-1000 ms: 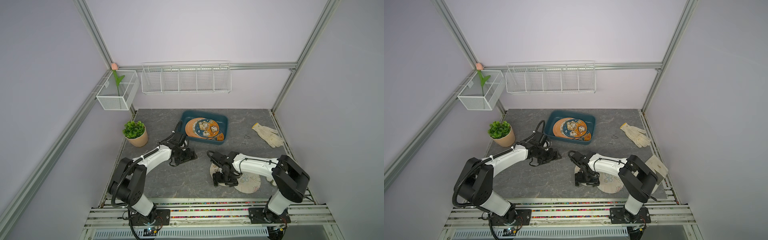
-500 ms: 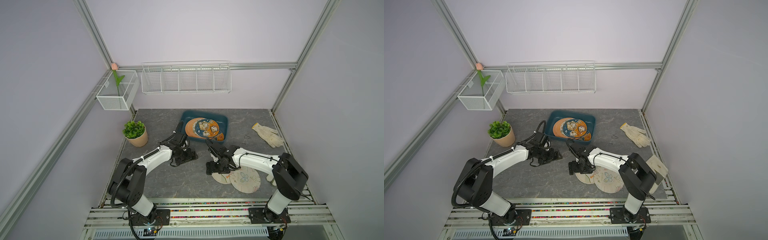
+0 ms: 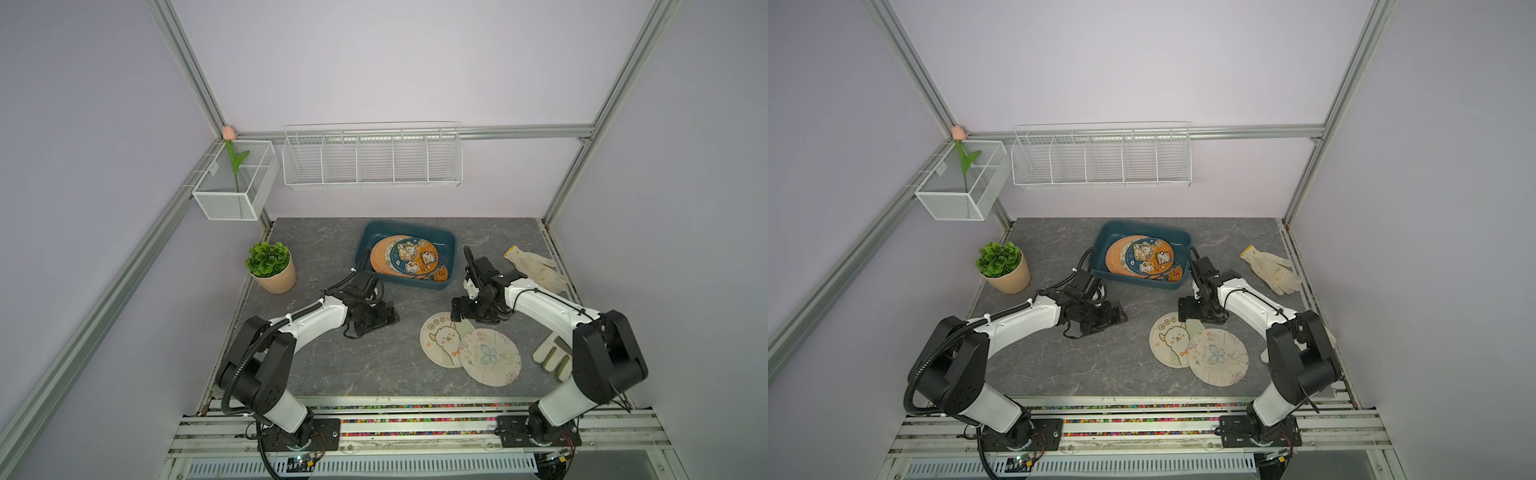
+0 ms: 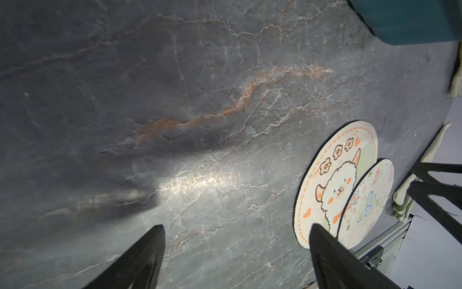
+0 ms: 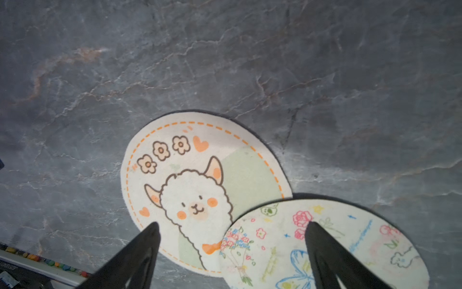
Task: Put the coasters into the storage box
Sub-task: Move the coaster to the center of the board.
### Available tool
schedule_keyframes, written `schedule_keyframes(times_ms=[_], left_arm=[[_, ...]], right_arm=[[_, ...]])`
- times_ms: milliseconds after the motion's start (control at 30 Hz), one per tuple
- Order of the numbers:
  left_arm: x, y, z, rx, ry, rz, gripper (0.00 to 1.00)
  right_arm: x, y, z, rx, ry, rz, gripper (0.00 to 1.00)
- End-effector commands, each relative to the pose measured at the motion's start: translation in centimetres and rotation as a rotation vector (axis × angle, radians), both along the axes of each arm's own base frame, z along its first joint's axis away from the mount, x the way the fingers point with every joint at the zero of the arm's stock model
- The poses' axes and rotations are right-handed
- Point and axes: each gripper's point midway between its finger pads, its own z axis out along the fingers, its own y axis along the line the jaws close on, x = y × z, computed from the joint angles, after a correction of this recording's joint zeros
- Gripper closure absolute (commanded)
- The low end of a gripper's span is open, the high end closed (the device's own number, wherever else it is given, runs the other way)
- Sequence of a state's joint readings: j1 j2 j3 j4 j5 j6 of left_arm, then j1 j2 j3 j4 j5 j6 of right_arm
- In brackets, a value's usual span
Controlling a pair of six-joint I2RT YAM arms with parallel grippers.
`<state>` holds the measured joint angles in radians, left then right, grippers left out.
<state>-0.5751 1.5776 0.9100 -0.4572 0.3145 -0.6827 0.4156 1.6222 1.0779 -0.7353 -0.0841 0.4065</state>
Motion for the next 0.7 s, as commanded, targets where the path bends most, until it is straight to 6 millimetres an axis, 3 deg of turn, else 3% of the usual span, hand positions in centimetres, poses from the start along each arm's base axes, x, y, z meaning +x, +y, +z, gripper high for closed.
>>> schedule_keyframes(times_ms=[0, 333, 667], left_arm=[[0.2, 0.1, 0.7, -0.011, -0.031, 0.034, 0.10], [-0.2, 0.4, 0.7, -0.013, -0.038, 0.070, 0.10], [-0.6, 0.5, 0.3, -0.013, -0.036, 0.072, 0.10]], right_arm=[[0.2, -0.2, -1.8, 0.030, 0.042, 0.044, 0.08], [-1.2, 1.0, -3.8, 0.134, 0.144, 0.038, 0.07], [-1.9, 4.2, -3.2, 0.191, 0.155, 0.058, 0.07]])
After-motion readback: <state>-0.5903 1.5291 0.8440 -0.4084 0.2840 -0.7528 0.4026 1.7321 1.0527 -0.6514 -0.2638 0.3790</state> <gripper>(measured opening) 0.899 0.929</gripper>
